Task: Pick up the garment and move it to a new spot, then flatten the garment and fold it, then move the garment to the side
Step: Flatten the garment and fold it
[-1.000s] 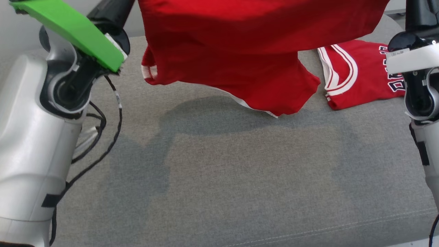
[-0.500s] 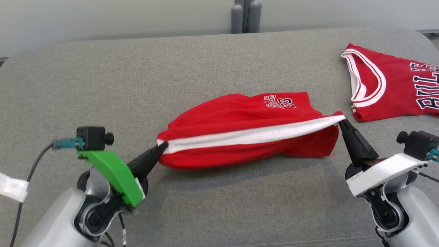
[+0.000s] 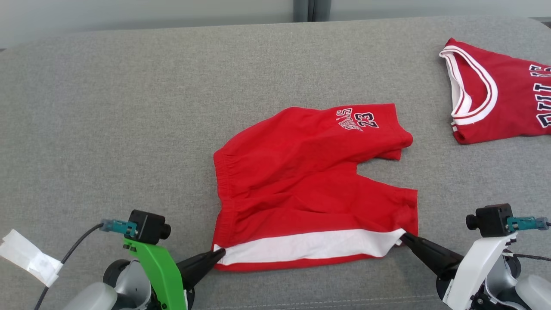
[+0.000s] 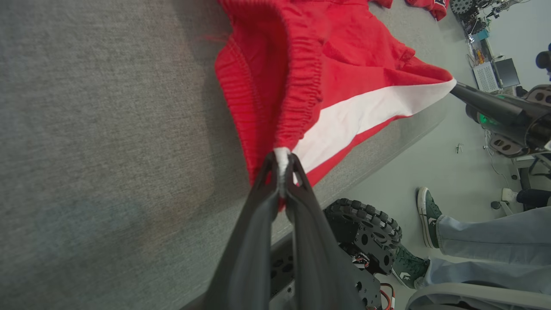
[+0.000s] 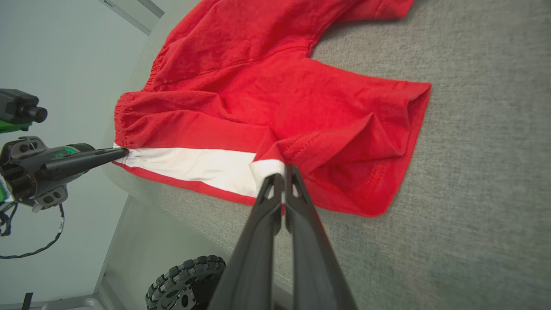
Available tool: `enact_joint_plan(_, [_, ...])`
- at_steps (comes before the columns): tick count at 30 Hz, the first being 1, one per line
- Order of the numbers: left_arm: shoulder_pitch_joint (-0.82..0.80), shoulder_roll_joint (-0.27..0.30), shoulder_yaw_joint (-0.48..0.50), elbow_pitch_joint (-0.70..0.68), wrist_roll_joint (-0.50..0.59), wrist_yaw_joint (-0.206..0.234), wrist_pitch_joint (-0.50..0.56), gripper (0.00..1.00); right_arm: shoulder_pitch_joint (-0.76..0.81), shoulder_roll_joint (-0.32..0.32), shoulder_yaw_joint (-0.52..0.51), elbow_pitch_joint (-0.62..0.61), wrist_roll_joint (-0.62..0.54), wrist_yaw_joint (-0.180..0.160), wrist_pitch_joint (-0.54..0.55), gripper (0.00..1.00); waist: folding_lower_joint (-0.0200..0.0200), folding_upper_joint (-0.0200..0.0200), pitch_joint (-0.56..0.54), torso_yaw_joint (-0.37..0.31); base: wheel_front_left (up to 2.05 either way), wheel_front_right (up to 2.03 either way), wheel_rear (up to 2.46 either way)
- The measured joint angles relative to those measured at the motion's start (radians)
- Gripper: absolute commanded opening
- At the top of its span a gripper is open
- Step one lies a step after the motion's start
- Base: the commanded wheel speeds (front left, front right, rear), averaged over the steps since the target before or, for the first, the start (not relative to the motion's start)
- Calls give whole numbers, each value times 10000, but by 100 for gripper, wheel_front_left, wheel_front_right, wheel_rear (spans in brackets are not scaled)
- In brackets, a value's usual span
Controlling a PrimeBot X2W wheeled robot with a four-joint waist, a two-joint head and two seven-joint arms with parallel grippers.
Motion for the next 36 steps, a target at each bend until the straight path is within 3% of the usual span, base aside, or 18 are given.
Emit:
enact_joint_plan(4, [-10, 148, 228, -155, -313, 48, 163, 0, -337, -224, 197, -510, 169, 0, 412, 0, 0, 0, 319, 14, 0, 0, 0])
enact_joint_plan(10, [-778, 159, 581, -12, -1185, 267, 1124, 0, -2165, -437, 209, -642, 662, 0, 1296, 0, 0, 0, 944, -62, 0, 0, 0])
enact_joint_plan(17, [-3676, 167, 1179, 368, -1158, 811, 2013, 0, -4853, -454, -169, -52, 1189, 0, 2393, 0, 0, 0, 1802, -231, 0, 0, 0])
enact_joint_plan(21, [-5814, 65, 1870, 639, -449, 1127, 1885, 0, -6777, -224, -1093, 372, 1262, 0, 2466, 0, 1, 0, 2321, -318, 0, 0, 0])
enact_joint_plan(25, [-8138, -75, 2514, 729, 299, 1206, 1434, 0, -9117, 69, -2243, 575, 901, -42, 1753, 0, 0, 0, 2853, -382, 0, 0, 0])
enact_joint_plan(29, [-9872, -608, 2976, 988, 1095, 802, 341, 0, -11269, 171, -3164, 631, -278, -10, 219, 0, 1, 0, 3276, -405, 0, 0, 0])
enact_joint_plan(33, [-10547, -842, 3110, 1277, 1271, 420, -272, 0, -12038, 393, -3198, 635, -959, 6, -945, 0, 1, 0, 3416, -304, 0, 0, 0])
enact_joint_plan(36, [-10187, -999, 2882, 1691, 1198, 276, -462, 0, -11826, 401, -2395, 763, -1269, 6, -1060, 0, 1, 0, 3413, -179, 0, 0, 0])
